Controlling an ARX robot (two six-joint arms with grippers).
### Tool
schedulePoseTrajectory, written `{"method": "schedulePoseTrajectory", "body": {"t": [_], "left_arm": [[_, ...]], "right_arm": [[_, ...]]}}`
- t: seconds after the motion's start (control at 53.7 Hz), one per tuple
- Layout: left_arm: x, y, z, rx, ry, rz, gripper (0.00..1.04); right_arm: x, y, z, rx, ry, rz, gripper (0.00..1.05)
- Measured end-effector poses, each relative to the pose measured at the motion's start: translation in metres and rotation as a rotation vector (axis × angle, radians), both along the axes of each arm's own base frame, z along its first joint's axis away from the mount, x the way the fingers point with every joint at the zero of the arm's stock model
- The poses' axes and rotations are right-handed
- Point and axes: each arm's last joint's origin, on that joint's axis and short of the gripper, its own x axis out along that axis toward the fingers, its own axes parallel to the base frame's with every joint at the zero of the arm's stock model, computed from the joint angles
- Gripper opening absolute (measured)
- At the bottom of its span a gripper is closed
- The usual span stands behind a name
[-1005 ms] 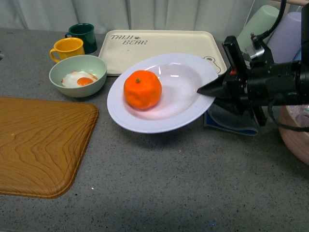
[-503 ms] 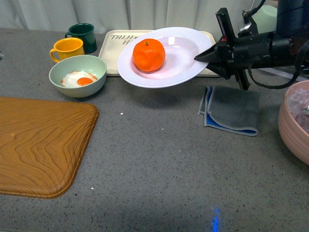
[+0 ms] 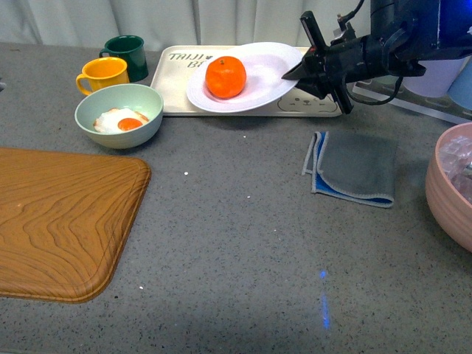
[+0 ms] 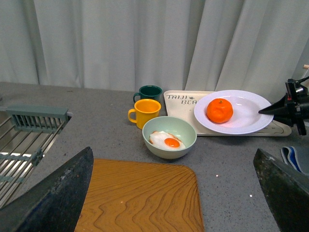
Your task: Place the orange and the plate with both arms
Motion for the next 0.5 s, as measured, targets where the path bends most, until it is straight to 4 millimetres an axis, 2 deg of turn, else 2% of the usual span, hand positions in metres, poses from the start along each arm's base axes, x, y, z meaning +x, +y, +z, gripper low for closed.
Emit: {"method": "schedulePoseTrajectory", "body": {"t": [0.149,0.372,0.428,0.503], "left_arm": [[0.000,0.000,0.000,0.000,0.000,0.000,0.98],[0.000,0.000,0.000,0.000,0.000,0.000,0.98],[0.000,0.000,0.000,0.000,0.000,0.000,0.98],[0.000,0.000,0.000,0.000,0.000,0.000,0.98]], "right_arm": [[0.010,0.002,-0.004,-0.010,0.009,0.012,0.02],[0.016,0.003,0.005,-0.056,-0.015,0.022,0.02],[0.016,0.003,0.004,-0.068,-0.023,0.027,0.10],[0.013,0.003,-0.001,-0.093,-0.025,0.043,0.26]]}}
